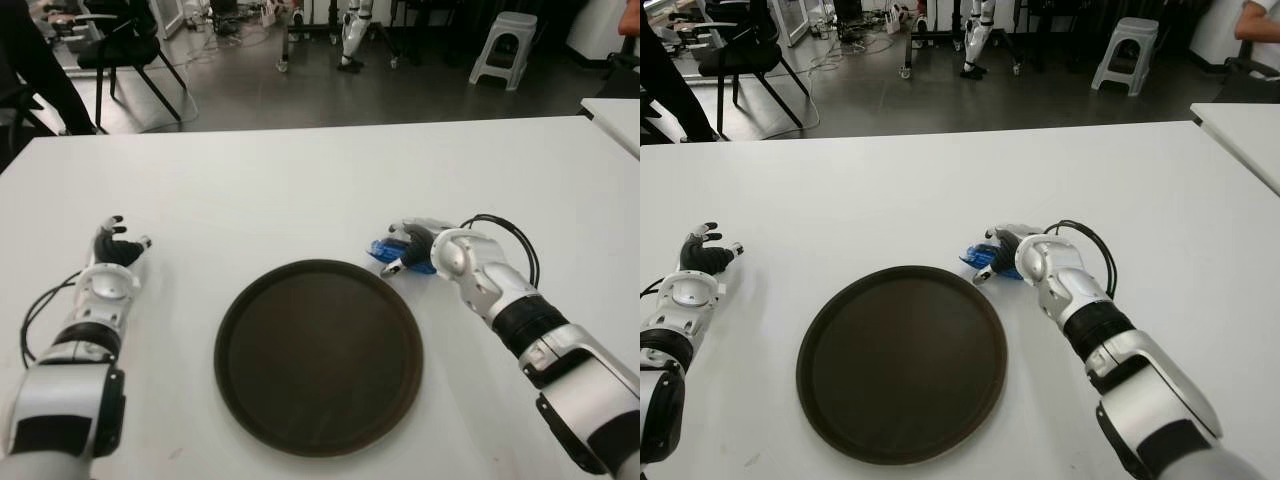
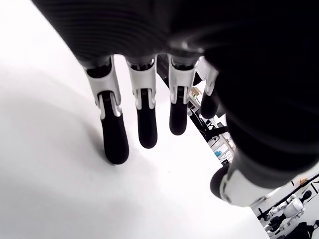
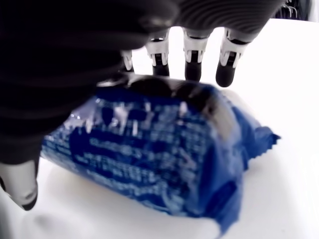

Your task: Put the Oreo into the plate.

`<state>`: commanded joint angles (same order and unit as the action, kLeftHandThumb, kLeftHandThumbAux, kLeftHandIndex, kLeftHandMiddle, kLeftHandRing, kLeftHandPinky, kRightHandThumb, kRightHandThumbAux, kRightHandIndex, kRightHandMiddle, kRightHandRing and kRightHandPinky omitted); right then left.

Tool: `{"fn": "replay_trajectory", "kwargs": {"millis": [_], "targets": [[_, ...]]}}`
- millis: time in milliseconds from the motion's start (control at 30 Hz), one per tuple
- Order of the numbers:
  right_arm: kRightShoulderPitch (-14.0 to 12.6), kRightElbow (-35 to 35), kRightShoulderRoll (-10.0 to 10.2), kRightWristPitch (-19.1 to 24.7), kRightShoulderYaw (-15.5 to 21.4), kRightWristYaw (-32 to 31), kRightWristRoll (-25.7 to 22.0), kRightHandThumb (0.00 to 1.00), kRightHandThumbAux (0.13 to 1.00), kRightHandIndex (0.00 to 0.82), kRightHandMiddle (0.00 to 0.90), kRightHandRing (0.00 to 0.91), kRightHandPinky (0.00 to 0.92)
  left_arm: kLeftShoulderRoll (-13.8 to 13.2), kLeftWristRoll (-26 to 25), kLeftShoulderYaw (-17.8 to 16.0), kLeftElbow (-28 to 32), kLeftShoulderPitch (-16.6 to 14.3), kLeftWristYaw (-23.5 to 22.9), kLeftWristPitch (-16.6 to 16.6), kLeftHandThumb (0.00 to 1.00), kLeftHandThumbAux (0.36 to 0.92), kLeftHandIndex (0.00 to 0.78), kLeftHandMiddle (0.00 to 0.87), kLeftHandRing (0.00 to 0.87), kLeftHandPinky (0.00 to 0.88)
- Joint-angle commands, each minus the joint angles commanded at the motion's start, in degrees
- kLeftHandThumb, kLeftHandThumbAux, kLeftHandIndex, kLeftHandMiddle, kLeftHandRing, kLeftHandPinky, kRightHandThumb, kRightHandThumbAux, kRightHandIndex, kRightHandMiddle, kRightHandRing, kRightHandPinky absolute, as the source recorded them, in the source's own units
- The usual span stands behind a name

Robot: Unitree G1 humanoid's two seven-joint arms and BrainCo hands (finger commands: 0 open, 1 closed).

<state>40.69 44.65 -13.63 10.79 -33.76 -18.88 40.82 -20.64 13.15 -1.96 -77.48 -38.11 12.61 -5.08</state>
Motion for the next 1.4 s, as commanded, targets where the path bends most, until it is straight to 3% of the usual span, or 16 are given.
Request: {"fn": "replay_trajectory", "kwargs": {"millis": [600,767,1067,1400], "targets": [[1.87,4.85,1.47,-1.29,-2.04,3.46,1.5,0.0,0.55,0.0,0.0,0.032,0.119,0.08,0.07,0.24,0.04,-0.09,0.29,-0.03,0.244,0.736,0.071,0.192,0.218,0.24],[1.75,5.56,1.64,-1.87,-1.85,5.16,1.28,0.0,0.56,0.0,0.0,0.051,0.145,0.1,-0.11,0.1,0.04,-0.09,0.2,0.06,0.247,0.721,0.07,0.185,0.209,0.212],[1.88,5.61,1.83,0.56,-1.71,4.86,1.48,0.0,0.565,0.0,0.0,0.068,0.186,0.02,0.07,0.23,0.0,-0.11,0.25,0.46,0.242,0.71,0.069,0.182,0.203,0.199],[2.02,4.43,0.67,1.2,-2.75,3.41,2.21,0.0,0.569,0.033,0.088,0.147,0.245,-0.01,-0.33,0.02,0.11,-0.08,-0.08,0.07,0.236,0.701,0.073,0.194,0.218,0.226]]}}
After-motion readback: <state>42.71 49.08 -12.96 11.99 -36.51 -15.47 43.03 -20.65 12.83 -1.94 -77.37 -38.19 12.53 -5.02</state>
